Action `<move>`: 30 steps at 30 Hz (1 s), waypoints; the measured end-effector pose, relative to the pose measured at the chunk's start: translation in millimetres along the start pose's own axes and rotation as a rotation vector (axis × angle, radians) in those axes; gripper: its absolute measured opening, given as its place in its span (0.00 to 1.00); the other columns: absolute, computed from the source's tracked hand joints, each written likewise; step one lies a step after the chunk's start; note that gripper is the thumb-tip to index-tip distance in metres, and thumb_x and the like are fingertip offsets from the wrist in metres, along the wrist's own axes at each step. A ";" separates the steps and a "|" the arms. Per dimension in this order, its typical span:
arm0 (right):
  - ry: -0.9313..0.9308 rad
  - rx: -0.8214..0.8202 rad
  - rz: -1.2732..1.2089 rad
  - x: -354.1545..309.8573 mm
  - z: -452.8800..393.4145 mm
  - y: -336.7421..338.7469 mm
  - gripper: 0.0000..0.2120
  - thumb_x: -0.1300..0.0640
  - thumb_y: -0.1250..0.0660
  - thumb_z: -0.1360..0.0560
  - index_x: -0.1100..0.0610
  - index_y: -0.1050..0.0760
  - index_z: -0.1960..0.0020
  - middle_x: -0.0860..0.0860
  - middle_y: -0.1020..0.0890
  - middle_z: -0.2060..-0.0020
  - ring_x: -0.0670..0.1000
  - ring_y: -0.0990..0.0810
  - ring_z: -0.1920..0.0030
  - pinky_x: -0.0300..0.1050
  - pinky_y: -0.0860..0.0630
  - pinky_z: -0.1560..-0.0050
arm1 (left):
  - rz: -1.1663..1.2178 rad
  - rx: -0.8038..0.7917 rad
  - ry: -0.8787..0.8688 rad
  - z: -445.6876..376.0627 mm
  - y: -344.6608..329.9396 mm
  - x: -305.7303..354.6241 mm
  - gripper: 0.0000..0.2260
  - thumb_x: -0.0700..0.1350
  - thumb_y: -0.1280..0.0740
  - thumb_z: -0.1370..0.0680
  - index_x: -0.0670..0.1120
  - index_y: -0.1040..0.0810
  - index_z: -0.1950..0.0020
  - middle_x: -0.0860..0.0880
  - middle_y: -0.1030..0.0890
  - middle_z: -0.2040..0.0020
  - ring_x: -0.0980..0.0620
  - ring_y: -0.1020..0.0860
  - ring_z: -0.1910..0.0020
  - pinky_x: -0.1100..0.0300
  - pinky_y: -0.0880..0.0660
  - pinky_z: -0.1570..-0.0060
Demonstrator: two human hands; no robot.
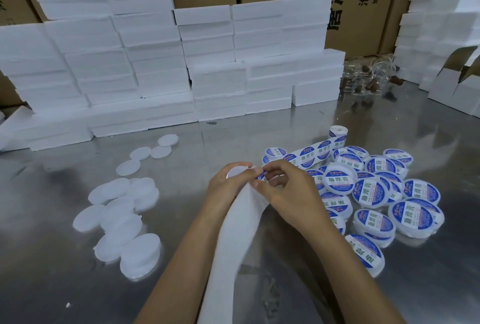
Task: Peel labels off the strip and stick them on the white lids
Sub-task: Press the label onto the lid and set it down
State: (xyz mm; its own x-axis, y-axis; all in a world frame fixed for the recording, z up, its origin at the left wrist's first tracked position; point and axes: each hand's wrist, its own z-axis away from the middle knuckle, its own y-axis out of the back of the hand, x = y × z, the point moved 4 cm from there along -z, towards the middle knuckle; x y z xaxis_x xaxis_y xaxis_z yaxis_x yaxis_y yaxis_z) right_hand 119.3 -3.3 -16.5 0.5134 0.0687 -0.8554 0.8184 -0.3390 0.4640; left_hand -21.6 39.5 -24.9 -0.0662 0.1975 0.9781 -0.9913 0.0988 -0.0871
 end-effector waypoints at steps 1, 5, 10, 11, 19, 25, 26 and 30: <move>0.025 0.002 0.010 -1.4 1.0 -0.3 0.13 0.46 0.26 0.29 0.47 0.22 0.46 0.39 0.19 0.54 0.39 0.21 0.54 0.33 0.26 0.55 | 0.043 -0.010 0.008 1.3 -0.3 -0.6 0.12 0.45 0.22 0.30 0.50 0.16 0.48 0.45 0.13 0.55 0.51 0.16 0.63 0.64 0.23 0.68; 0.041 0.006 -0.058 -3.7 1.2 0.6 0.08 0.49 0.27 0.27 0.48 0.21 0.50 0.39 0.19 0.56 0.39 0.21 0.55 0.32 0.26 0.56 | 0.108 -0.003 -0.020 3.4 1.7 1.0 0.11 0.37 0.25 0.28 0.47 0.17 0.47 0.47 0.15 0.63 0.51 0.17 0.69 0.64 0.23 0.72; 0.030 0.045 -0.067 -1.3 0.5 2.1 0.07 0.54 0.28 0.26 0.49 0.21 0.48 0.41 0.23 0.51 0.40 0.24 0.54 0.28 0.30 0.57 | 0.050 -0.043 -0.066 2.5 6.9 6.6 0.13 0.36 0.27 0.27 0.50 0.17 0.47 0.47 0.14 0.59 0.51 0.16 0.67 0.64 0.23 0.71; 0.026 0.035 -0.072 -1.2 0.6 1.3 0.07 0.54 0.28 0.26 0.48 0.22 0.49 0.40 0.23 0.52 0.40 0.24 0.54 0.27 0.30 0.58 | 0.054 -0.055 -0.068 2.2 7.6 7.2 0.13 0.36 0.28 0.27 0.50 0.17 0.46 0.46 0.14 0.57 0.50 0.16 0.66 0.63 0.23 0.70; -0.012 0.062 -0.061 -2.9 2.2 -1.4 0.08 0.52 0.26 0.28 0.44 0.25 0.58 0.37 0.21 0.64 0.38 0.20 0.61 0.30 0.26 0.62 | 0.061 -0.036 -0.079 2.4 6.3 8.6 0.12 0.42 0.24 0.28 0.49 0.17 0.45 0.44 0.14 0.55 0.50 0.15 0.63 0.63 0.22 0.69; -0.050 0.117 -0.046 -3.1 3.9 -2.9 0.09 0.53 0.25 0.29 0.49 0.25 0.59 0.40 0.19 0.62 0.40 0.18 0.59 0.37 0.22 0.59 | 0.069 -0.014 -0.066 2.4 5.6 7.7 0.12 0.40 0.24 0.27 0.47 0.18 0.45 0.50 0.14 0.64 0.53 0.15 0.68 0.65 0.24 0.74; -0.049 0.119 -0.046 -3.7 4.3 -3.2 0.09 0.54 0.25 0.29 0.50 0.25 0.60 0.39 0.19 0.63 0.39 0.19 0.60 0.34 0.23 0.60 | 0.066 -0.021 -0.068 2.0 5.4 7.8 0.12 0.40 0.24 0.27 0.47 0.19 0.45 0.52 0.15 0.66 0.54 0.16 0.69 0.65 0.24 0.74; -0.045 0.064 -0.058 -5.0 6.4 -5.8 0.08 0.55 0.26 0.28 0.50 0.26 0.61 0.40 0.19 0.62 0.39 0.18 0.59 0.34 0.24 0.59 | 0.049 -0.025 -0.076 2.1 3.5 7.4 0.10 0.40 0.25 0.27 0.49 0.18 0.48 0.54 0.15 0.67 0.56 0.16 0.70 0.66 0.24 0.74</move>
State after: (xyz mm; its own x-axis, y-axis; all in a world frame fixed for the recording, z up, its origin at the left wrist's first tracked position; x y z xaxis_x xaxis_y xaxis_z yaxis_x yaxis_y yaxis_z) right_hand 110.4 -7.7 -16.3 0.4521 0.0487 -0.8906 0.8279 -0.3946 0.3986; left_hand -25.8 39.3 -17.6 -0.1235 0.1283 0.9840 -0.9837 0.1150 -0.1385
